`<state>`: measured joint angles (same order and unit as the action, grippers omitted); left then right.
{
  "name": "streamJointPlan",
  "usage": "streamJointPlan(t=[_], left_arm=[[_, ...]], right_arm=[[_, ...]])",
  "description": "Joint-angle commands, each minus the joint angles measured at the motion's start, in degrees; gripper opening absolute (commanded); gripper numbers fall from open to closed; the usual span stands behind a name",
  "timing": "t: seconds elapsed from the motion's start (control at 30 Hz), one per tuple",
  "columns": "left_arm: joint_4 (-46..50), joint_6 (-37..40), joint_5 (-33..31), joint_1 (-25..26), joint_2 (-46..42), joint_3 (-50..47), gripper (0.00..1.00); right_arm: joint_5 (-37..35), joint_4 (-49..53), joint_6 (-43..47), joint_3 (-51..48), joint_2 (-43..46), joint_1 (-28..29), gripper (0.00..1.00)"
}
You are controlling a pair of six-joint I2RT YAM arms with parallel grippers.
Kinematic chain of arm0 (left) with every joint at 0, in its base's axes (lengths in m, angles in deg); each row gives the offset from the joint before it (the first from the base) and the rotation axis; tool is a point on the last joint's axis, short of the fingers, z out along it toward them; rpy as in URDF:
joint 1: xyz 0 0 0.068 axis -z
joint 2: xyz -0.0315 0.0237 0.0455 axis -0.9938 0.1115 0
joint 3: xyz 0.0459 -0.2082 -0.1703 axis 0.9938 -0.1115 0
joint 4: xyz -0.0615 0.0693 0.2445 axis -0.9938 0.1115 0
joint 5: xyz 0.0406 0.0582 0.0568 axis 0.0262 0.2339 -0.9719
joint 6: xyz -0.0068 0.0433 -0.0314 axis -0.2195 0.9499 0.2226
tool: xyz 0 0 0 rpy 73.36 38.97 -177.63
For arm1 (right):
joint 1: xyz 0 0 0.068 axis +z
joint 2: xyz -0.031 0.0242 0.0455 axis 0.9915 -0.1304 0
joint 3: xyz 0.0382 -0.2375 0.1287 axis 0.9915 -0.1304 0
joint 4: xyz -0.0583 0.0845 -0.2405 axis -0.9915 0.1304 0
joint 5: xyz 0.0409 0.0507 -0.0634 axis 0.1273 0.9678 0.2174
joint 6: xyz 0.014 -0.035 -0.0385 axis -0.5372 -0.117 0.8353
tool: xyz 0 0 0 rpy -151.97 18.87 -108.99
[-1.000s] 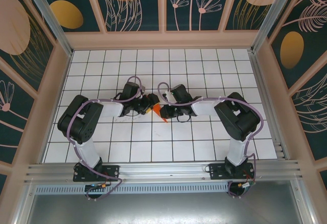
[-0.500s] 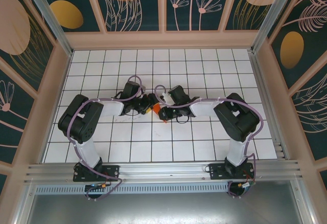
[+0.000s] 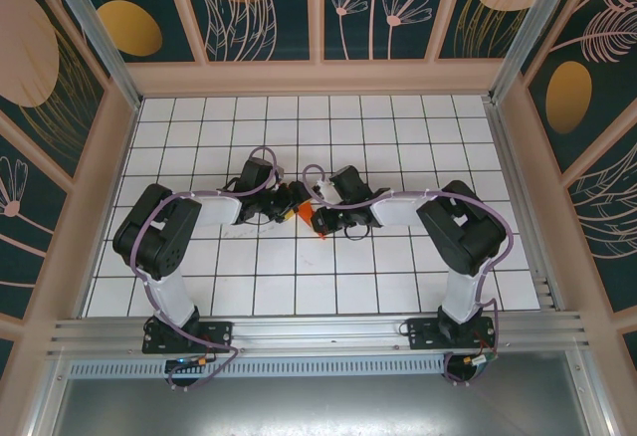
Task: Fold a paper plane with a square sheet of paper (pick it up from the middle)
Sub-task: Fold the wing for the fifth time at the center of the table.
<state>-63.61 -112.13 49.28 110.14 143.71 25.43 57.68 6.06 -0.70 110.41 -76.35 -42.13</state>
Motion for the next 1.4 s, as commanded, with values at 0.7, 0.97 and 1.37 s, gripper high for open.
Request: streamJointPlan(t=[0.7, 0.97, 1.37], left_arm=[[-7.8, 3.1, 4.8, 1.2, -4.1, -4.9, 0.71], [-8.2, 2.8, 5.4, 2.4, -2.6, -3.8, 0.71], [-8.4, 1.3, 4.1, 2.5, 0.4, -2.4, 0.7]], right_arm=[[6.0, -0.5, -5.4, -0.8, -4.7, -2.8, 0.03], [6.2, -0.2, -5.6, -0.7, -4.8, -2.9, 0.04], [6.4, 0.2, -5.5, -0.5, -4.8, -2.9, 0.06]])
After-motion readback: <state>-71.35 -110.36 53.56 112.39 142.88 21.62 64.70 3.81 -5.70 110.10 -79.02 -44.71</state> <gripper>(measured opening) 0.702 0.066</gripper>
